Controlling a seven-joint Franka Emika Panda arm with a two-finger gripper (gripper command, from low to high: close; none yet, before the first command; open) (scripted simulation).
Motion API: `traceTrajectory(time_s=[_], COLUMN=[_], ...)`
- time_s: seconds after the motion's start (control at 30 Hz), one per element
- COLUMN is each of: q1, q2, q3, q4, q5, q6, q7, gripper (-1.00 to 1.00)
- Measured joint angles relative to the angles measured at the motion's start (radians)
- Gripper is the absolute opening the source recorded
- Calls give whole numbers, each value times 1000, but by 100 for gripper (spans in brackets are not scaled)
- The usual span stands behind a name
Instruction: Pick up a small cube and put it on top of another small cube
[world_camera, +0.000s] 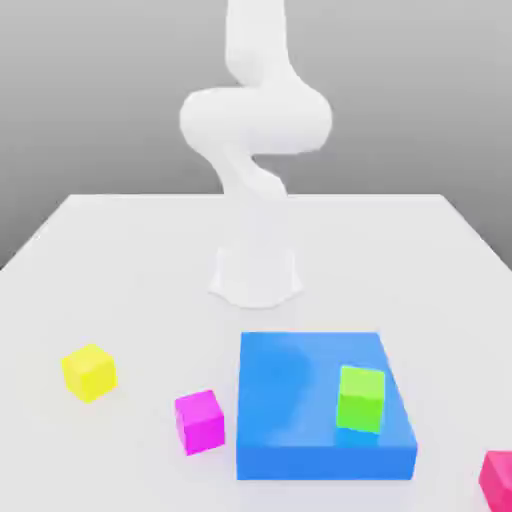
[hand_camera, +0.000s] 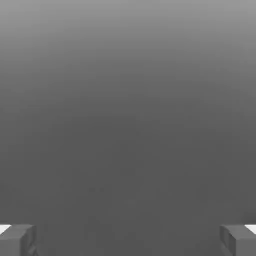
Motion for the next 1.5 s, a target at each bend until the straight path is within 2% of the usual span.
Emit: traceTrajectory(time_s=[0.33, 0.6, 0.8, 1.03, 1.13, 1.17, 1.37, 1.5], q1=[201, 311, 372, 441, 454, 457, 458, 454], q2=[370, 659, 872, 1114, 1222, 1256, 1274, 1177], q3=[-34, 3, 40, 67, 61, 58, 57, 64], q4=[39, 69, 89, 115, 136, 143, 146, 126], q5=[92, 128, 87, -43, -64, -67, -68, -61], q6=[82, 148, 204, 274, 349, 375, 386, 311], q7=[-363, -622, -769, -876, -879, -878, -878, -884], gripper=[0, 0, 0, 0, 0, -100, -100, -100])
